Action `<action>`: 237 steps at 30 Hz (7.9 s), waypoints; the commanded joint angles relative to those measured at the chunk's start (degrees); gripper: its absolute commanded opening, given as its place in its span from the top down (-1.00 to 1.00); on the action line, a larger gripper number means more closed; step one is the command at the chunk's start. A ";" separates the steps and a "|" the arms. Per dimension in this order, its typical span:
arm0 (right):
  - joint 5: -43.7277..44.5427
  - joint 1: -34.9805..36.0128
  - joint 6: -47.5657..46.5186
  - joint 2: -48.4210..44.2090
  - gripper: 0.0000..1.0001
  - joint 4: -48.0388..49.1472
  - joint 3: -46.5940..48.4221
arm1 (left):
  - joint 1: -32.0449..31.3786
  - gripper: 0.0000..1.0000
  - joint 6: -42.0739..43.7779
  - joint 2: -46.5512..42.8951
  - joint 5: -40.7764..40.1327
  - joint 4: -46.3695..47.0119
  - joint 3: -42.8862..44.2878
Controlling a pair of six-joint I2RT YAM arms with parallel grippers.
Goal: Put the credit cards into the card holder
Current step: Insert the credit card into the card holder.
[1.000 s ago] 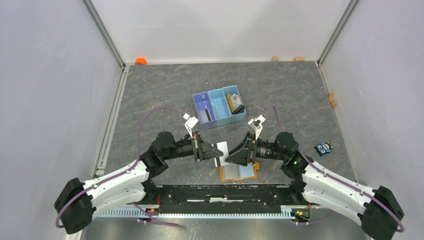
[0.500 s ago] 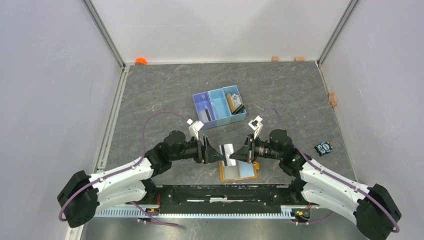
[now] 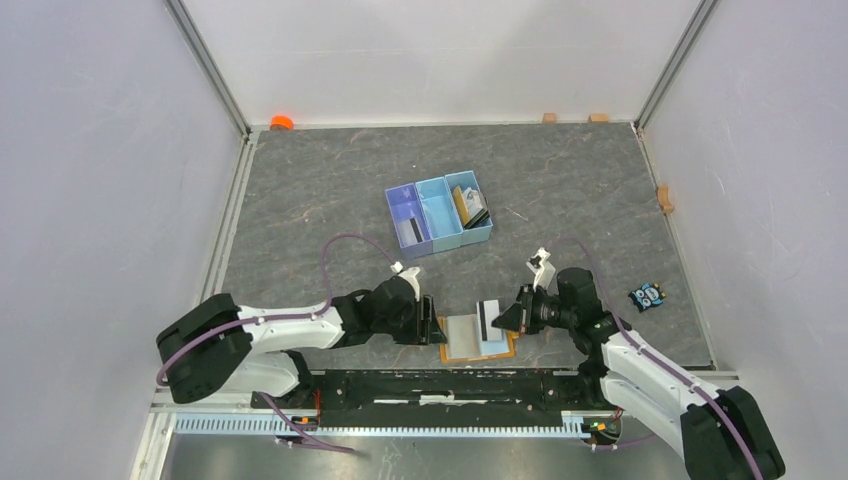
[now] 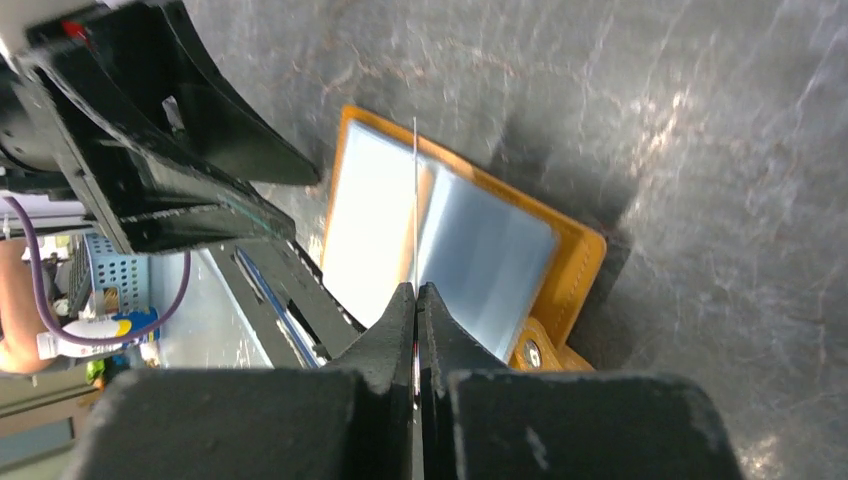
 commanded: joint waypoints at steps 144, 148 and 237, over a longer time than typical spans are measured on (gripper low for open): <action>9.48 9.31 19.33 30.48 1.00 32.55 -12.02 | -1.80 0.53 -2.94 9.38 -2.94 5.69 1.33; 10.07 10.84 20.66 31.70 1.00 34.14 -11.37 | -1.77 0.56 -3.12 9.36 -2.76 6.22 0.96; 25.05 8.12 -14.48 10.46 -0.22 -20.49 14.35 | -0.10 0.10 -0.22 -5.78 -6.30 -5.41 -0.51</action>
